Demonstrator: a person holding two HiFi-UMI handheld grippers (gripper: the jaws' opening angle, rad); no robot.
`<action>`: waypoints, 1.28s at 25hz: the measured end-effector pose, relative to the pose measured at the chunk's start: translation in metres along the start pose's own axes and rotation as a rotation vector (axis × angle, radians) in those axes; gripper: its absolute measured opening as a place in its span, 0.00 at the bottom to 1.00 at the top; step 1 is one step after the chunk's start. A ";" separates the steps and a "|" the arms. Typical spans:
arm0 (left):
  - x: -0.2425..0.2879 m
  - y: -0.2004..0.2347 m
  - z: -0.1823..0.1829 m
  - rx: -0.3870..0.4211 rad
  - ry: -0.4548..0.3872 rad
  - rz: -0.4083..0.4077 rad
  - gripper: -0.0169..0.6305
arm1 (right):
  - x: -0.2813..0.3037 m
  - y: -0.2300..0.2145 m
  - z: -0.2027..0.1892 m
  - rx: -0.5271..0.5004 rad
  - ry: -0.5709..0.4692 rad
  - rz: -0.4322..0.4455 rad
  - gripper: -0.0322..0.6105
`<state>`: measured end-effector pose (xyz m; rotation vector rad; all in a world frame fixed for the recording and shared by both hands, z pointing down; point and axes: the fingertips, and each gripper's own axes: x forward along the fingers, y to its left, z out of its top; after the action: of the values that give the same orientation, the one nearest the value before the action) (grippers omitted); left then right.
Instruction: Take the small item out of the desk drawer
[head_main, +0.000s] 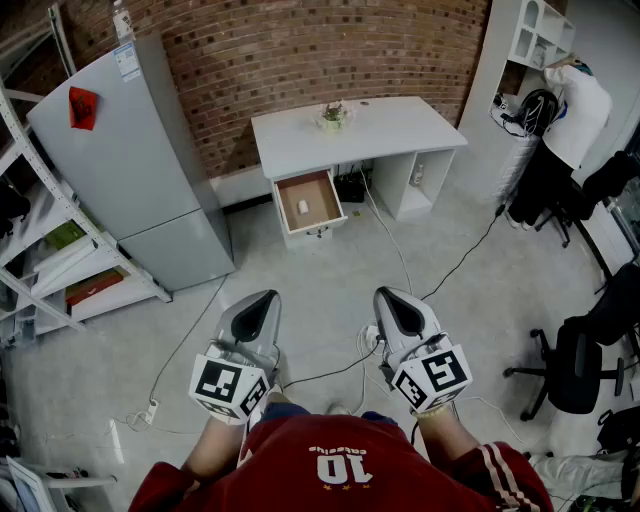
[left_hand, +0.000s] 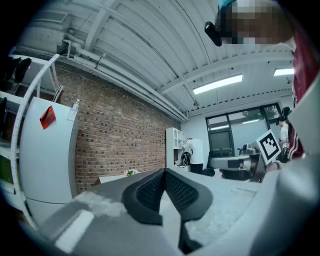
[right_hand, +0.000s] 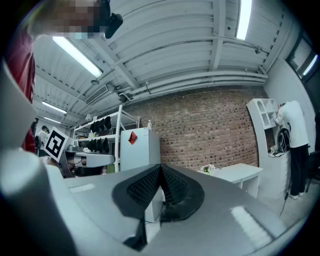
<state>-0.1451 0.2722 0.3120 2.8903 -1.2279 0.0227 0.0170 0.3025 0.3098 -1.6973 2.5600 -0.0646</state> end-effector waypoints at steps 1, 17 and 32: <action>0.000 0.000 0.000 -0.021 -0.005 0.002 0.03 | -0.001 -0.002 0.001 0.000 -0.002 -0.002 0.05; 0.009 -0.006 0.001 -0.022 -0.023 0.032 0.03 | -0.013 -0.027 0.003 0.012 -0.020 -0.037 0.05; 0.010 0.009 -0.001 -0.014 0.010 0.091 0.03 | -0.011 -0.051 -0.007 0.052 0.003 -0.062 0.05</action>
<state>-0.1450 0.2584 0.3131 2.8170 -1.3518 0.0283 0.0671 0.2926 0.3206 -1.7592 2.4849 -0.1364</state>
